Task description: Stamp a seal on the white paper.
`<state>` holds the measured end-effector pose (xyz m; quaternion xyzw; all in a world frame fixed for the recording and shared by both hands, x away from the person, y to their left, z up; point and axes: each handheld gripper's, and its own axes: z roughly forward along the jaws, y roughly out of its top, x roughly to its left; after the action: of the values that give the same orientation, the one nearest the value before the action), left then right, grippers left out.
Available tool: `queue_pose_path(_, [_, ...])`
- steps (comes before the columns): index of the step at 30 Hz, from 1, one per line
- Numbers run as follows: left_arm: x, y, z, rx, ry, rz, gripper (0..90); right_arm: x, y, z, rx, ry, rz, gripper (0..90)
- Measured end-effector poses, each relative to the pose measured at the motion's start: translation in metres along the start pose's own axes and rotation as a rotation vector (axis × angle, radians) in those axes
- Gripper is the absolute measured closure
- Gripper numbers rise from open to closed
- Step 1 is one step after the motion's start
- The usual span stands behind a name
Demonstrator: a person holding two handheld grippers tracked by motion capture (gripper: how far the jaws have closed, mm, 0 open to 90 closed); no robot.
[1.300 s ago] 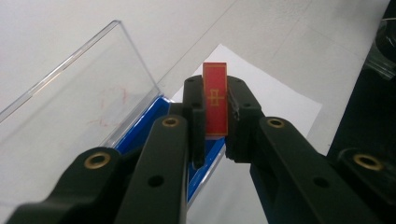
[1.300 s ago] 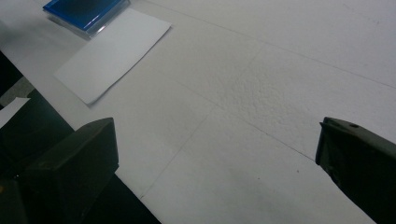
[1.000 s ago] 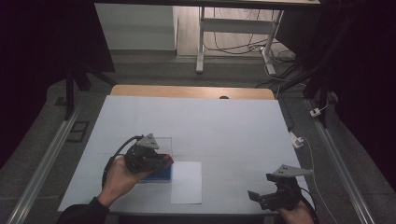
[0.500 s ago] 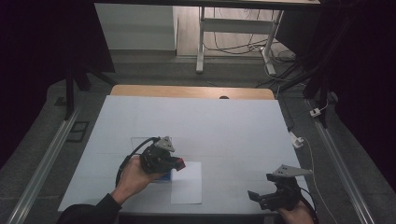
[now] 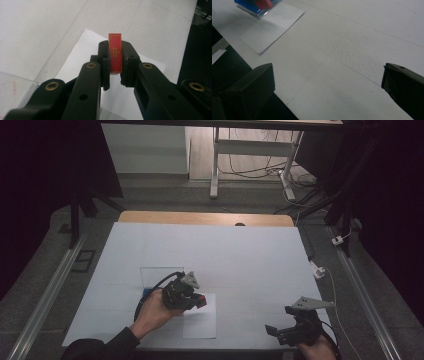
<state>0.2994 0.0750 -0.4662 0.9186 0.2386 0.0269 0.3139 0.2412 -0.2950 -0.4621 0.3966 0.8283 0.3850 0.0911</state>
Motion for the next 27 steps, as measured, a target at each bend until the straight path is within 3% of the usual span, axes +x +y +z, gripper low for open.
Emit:
queue_pose_path(13, [-0.002, -0.006, 0.021, 0.055, 0.012, 0.003, 79.5, 0.001, 0.000, 0.001, 0.008, -0.003, -0.007, 0.0])
queue_pose_path(27, [-0.002, -0.010, 0.032, 0.092, 0.030, 0.021, 79.6, 0.001, 0.000, 0.001, 0.010, 0.001, -0.010, 0.0])
